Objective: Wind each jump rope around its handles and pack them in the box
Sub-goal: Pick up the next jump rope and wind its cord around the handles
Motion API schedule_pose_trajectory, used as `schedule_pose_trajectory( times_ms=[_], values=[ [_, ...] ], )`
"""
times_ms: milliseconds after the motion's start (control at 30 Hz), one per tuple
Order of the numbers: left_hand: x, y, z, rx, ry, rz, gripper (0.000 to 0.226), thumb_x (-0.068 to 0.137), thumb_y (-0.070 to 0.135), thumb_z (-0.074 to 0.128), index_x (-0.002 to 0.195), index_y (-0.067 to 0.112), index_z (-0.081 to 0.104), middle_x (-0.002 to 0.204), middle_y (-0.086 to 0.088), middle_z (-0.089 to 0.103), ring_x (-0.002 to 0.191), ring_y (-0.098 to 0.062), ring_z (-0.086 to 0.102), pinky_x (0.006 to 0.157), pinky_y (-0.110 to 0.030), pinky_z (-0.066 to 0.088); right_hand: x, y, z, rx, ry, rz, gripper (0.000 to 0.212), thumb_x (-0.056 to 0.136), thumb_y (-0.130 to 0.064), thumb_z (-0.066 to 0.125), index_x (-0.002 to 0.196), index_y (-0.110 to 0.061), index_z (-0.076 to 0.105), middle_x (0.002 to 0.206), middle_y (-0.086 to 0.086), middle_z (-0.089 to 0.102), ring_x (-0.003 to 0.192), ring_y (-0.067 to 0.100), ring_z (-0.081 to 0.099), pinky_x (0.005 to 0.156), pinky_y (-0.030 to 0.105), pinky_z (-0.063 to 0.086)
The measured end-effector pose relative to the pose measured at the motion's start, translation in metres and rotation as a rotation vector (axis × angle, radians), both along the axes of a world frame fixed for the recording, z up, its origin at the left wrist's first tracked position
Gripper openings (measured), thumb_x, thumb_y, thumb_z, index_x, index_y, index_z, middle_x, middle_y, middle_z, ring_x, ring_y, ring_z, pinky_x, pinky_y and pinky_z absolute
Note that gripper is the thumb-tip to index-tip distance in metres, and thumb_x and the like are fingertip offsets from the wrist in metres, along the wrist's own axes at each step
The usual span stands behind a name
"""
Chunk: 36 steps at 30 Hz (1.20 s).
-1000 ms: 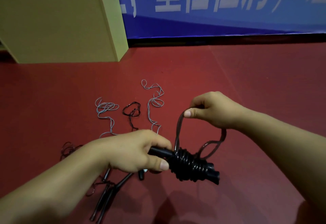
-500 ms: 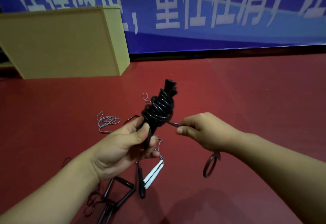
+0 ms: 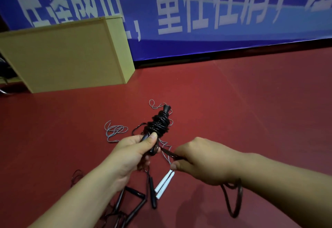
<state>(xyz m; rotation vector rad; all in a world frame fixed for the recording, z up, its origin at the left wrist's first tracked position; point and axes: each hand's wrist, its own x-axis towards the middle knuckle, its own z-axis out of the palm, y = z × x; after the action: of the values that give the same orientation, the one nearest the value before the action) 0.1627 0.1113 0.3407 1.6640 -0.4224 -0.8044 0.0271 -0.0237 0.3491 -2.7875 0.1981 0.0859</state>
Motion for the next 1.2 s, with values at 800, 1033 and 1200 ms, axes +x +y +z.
schedule_pose_trajectory(
  times_ms=[800, 1033, 1200],
  values=[
    [0.013, -0.002, -0.016, 0.328, -0.626, 0.005, 0.022, 0.084, 0.035, 0.073, 0.079, 0.015, 0.065, 0.059, 0.006, 0.054, 0.051, -0.011, 0.046, 0.05, -0.024, 0.034, -0.009, 0.009, 0.011, 0.083, -0.069, 0.0, 0.025, 0.094, -0.031, 0.05, 0.076, -0.015, 0.054, 0.062, -0.002, 0.049, 0.057, 0.014, 0.043, 0.051, 0.022, 0.033],
    [0.018, 0.002, -0.02, 0.441, -0.788, -0.253, 0.018, 0.078, 0.041, 0.077, 0.077, 0.03, 0.062, 0.063, 0.007, 0.061, 0.059, -0.015, 0.054, 0.06, -0.031, 0.045, -0.012, -0.012, 0.015, -0.203, -0.135, -0.068, 0.02, 0.095, -0.044, 0.049, 0.107, -0.036, 0.062, 0.077, -0.009, 0.054, 0.083, 0.024, 0.058, 0.062, 0.032, 0.04],
    [0.006, 0.002, -0.019, 0.474, -0.899, -0.549, 0.011, 0.084, 0.043, 0.069, 0.085, 0.036, 0.061, 0.072, 0.009, 0.062, 0.071, -0.013, 0.057, 0.067, -0.032, 0.046, -0.012, -0.02, 0.01, -0.246, -0.199, -0.04, 0.02, 0.094, -0.05, 0.045, 0.108, -0.043, 0.058, 0.095, -0.009, 0.067, 0.089, 0.023, 0.061, 0.069, 0.036, 0.05]
  ],
)
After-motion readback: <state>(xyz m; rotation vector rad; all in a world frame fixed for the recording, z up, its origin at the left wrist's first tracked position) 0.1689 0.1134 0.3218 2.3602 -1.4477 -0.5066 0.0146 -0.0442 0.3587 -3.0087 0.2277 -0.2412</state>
